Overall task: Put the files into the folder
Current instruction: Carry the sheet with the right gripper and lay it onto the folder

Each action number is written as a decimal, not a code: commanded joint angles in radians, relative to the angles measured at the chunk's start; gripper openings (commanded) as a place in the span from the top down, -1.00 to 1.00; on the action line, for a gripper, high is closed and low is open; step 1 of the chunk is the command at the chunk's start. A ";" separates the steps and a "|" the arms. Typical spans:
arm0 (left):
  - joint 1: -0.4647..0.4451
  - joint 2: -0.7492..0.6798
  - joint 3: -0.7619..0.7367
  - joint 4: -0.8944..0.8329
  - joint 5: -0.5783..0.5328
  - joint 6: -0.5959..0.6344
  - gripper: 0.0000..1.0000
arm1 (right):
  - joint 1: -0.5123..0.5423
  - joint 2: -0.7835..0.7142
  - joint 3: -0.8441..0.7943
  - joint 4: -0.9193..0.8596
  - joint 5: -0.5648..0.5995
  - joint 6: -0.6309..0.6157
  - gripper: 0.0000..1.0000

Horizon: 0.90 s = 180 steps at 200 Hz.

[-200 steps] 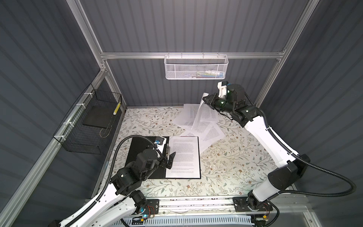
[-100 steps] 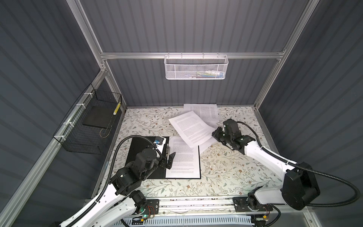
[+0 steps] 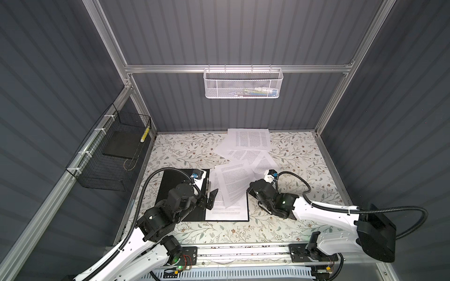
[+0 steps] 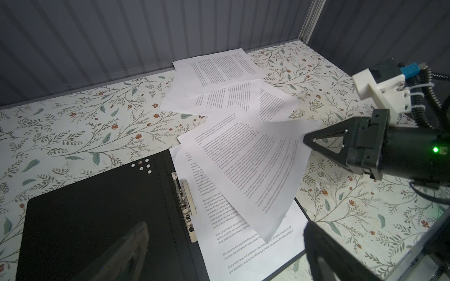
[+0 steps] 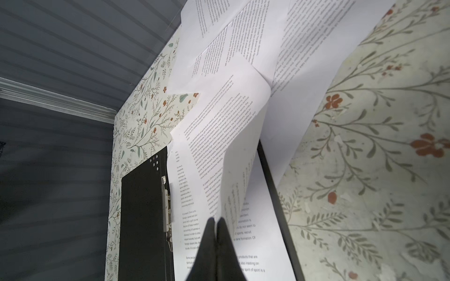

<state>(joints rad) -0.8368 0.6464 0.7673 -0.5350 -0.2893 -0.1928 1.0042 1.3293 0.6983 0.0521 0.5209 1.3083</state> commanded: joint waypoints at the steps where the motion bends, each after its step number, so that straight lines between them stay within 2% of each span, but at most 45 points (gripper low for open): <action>1: 0.006 -0.004 0.000 0.004 0.017 0.012 -1.00 | 0.053 0.025 -0.018 -0.013 0.142 0.122 1.00; 31: 0.007 0.000 0.000 0.004 0.022 0.011 -1.00 | 0.116 0.065 0.002 -0.066 0.173 0.222 1.00; 79: 0.007 0.002 0.002 0.003 0.029 0.011 -1.00 | 0.183 0.118 0.030 -0.096 0.179 0.314 1.00; 180: 0.006 0.009 0.004 -0.003 0.042 0.011 -1.00 | 0.257 0.181 0.069 -0.087 0.156 0.353 1.00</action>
<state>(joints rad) -0.8364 0.6552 0.7673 -0.5354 -0.2634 -0.1928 1.2446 1.4864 0.7372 -0.0151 0.6609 1.6440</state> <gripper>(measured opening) 0.998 0.046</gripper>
